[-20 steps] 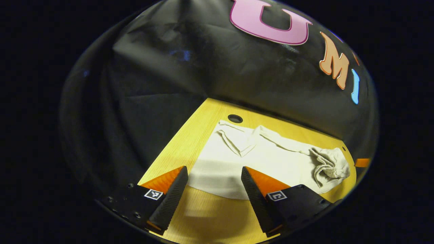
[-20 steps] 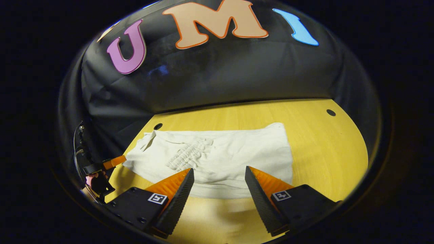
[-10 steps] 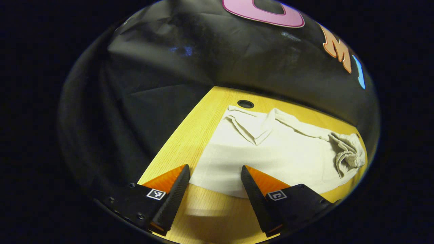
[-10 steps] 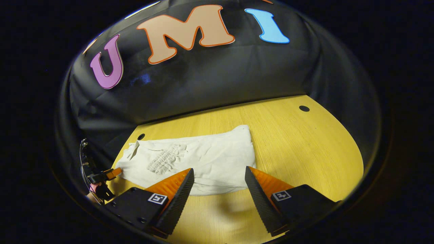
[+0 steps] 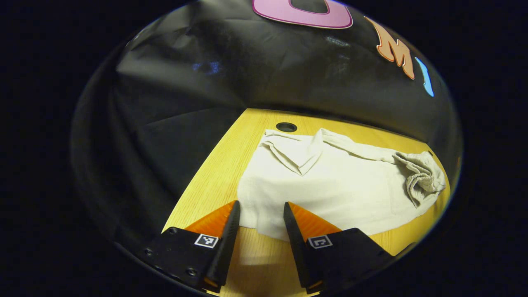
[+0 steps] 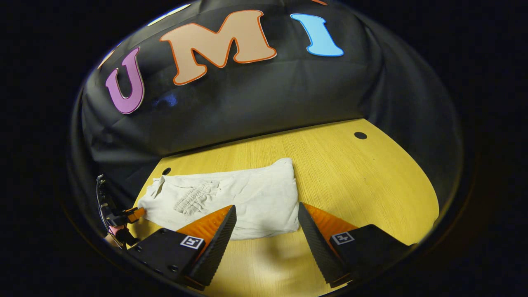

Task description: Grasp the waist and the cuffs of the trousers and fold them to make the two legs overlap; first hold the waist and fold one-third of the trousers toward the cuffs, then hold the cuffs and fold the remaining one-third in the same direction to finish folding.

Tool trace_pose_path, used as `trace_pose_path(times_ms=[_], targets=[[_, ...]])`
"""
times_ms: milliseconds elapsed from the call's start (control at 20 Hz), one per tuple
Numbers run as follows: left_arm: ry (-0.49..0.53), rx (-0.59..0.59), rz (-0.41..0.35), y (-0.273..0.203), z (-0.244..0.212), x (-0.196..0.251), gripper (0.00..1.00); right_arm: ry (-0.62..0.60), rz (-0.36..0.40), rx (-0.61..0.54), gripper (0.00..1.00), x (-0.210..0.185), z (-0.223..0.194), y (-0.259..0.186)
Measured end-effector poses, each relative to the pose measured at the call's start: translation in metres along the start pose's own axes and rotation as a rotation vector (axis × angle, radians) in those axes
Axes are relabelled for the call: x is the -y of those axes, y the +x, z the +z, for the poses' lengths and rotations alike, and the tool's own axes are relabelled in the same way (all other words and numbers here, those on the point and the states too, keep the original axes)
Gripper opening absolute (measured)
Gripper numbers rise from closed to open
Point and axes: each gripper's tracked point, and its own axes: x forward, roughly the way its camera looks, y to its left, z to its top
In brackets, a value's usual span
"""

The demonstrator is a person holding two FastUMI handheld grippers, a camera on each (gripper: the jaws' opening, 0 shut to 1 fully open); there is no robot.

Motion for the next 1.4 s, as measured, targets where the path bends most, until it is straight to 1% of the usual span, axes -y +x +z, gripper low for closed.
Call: trace_pose_path(times_ms=[50,100,150,200,250,300,350,450,650,850,1050,1200,1400], targets=[[-0.009,0.007,-0.014,-0.001,0.002,0.003,0.6,0.0,0.005,0.004,0.96,0.0,0.001,-0.002],[-0.033,0.022,-0.012,0.0,0.004,0.003,0.49,0.0,0.008,0.009,0.97,-0.001,0.004,-0.003],[-0.064,0.025,0.009,0.005,0.004,0.006,0.39,-0.001,0.01,0.015,0.97,0.003,0.006,-0.004],[-0.068,0.022,0.019,-0.001,0.005,0.007,0.05,0.0,0.012,0.021,0.97,0.005,0.009,-0.007],[-0.07,0.029,0.024,0.0,0.006,0.007,0.03,0.002,0.014,0.03,0.97,0.004,0.011,-0.011],[-0.072,0.027,0.028,0.0,0.006,0.006,0.03,0.005,0.015,0.037,0.97,0.005,0.014,-0.014],[-0.073,0.02,0.023,-0.001,0.006,0.007,0.0,0.006,0.014,0.045,0.97,0.007,0.016,-0.019],[-0.111,0.016,-0.018,-0.004,0.008,0.014,0.0,0.004,0.007,0.06,0.97,0.011,0.02,-0.027],[-0.225,0.056,-0.107,-0.021,0.026,0.048,0.0,0.015,0.008,0.089,0.96,0.021,0.027,-0.041],[-0.307,0.143,-0.232,-0.046,0.071,0.102,0.0,0.028,0.027,0.102,0.96,0.029,0.032,-0.051],[-0.364,0.21,-0.376,-0.086,0.116,0.165,0.0,0.043,0.055,0.114,0.96,0.041,0.037,-0.057],[-0.351,0.243,-0.456,-0.106,0.135,0.21,0.0,0.05,0.071,0.121,0.96,0.054,0.04,-0.066],[-0.323,0.289,-0.549,-0.136,0.171,0.275,0.0,0.05,0.074,0.133,0.96,0.085,0.049,-0.073]])
